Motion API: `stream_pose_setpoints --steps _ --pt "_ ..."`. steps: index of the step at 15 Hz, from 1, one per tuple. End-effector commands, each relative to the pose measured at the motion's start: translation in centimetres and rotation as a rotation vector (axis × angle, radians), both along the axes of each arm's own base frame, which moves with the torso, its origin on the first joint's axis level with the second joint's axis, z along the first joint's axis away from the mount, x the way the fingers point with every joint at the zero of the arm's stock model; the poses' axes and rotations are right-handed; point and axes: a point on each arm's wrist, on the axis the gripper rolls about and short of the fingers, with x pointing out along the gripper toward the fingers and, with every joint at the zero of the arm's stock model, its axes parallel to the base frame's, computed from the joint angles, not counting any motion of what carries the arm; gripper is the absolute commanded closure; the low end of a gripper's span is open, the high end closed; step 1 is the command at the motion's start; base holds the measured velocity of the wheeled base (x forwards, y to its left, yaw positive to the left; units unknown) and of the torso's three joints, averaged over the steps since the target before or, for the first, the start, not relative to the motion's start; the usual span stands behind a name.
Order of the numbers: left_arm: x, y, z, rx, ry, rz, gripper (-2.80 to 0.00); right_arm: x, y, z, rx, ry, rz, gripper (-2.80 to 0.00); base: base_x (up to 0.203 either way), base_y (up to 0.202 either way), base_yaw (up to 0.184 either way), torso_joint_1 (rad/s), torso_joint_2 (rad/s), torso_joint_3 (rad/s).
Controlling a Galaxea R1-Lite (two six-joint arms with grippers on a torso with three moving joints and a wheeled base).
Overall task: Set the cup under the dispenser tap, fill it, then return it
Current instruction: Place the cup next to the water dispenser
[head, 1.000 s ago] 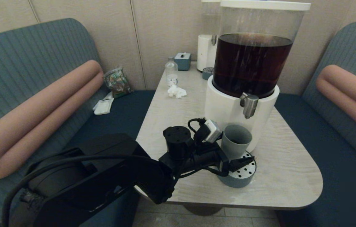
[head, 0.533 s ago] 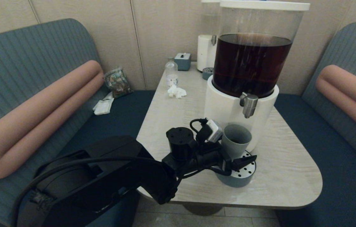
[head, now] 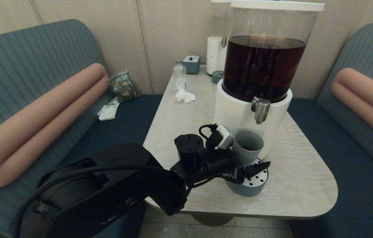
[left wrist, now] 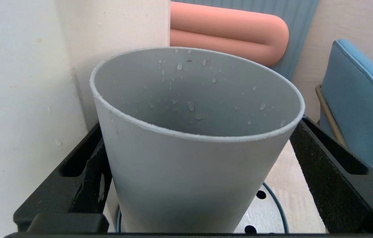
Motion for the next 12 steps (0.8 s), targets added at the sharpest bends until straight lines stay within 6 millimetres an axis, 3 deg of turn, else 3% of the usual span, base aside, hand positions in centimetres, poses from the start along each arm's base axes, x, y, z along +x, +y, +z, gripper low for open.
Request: stream_pose_setpoints --steps 1,4,5,12 --pt "-0.09 0.04 0.23 -0.006 -0.007 -0.002 -2.80 0.00 0.00 -0.01 0.000 0.001 0.001 0.00 0.000 0.000 0.000 0.000 0.00 0.000" --pt "-0.26 -0.06 0.29 -0.006 -0.006 -0.005 -2.80 0.00 0.00 -0.01 0.000 0.001 0.001 0.00 0.000 0.000 0.000 0.000 0.00 0.000" --pt "-0.30 -0.11 0.18 -0.004 -0.003 -0.007 0.00 0.00 0.00 -0.01 0.000 0.001 0.001 0.00 0.000 0.000 0.000 0.000 0.00 0.000" --pt "-0.55 -0.36 0.13 -0.010 0.004 -0.013 0.00 0.00 0.00 0.00 0.000 -0.001 0.001 0.00 0.000 0.000 0.000 0.000 0.00 0.000"
